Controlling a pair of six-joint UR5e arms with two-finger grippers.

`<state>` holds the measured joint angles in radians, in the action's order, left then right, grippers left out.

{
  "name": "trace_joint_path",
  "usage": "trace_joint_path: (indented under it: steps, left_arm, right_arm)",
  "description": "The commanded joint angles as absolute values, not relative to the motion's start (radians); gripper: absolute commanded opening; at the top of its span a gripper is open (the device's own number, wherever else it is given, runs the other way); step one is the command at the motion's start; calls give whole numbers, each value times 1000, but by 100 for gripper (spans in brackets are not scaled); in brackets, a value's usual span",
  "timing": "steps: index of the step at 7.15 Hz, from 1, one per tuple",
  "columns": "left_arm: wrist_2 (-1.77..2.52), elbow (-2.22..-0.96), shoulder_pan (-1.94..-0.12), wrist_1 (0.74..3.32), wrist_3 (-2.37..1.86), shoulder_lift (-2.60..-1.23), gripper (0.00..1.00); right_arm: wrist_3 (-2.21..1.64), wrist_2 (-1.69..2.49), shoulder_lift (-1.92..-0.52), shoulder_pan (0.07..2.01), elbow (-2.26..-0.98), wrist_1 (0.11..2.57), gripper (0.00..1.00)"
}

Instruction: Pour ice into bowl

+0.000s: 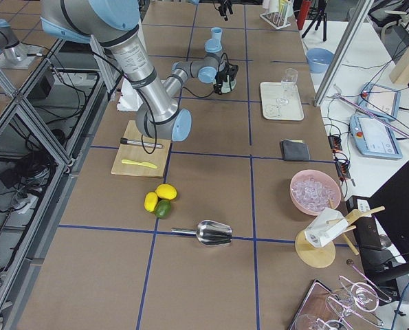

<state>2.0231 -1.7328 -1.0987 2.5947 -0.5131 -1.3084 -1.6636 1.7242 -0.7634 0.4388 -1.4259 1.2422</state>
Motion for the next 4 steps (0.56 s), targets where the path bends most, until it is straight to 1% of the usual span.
trace_joint_path:
  steps: [1,2,4]
  left_arm:
    - [2020,-1735,-1100,2594,-517,-1309,100]
    - [2020,-1738,-1100,2594,-517,-1308,100]
    - [2022,-1741,-1100,2594,-517,-1308,100]
  right_arm:
    - [-1628,1726,-739,430,-1368,1243,79]
    - [-1600,1735,-739,428,-1368,1244,45]
    - [-1583,1736,-741,428,-1376,1246,0]
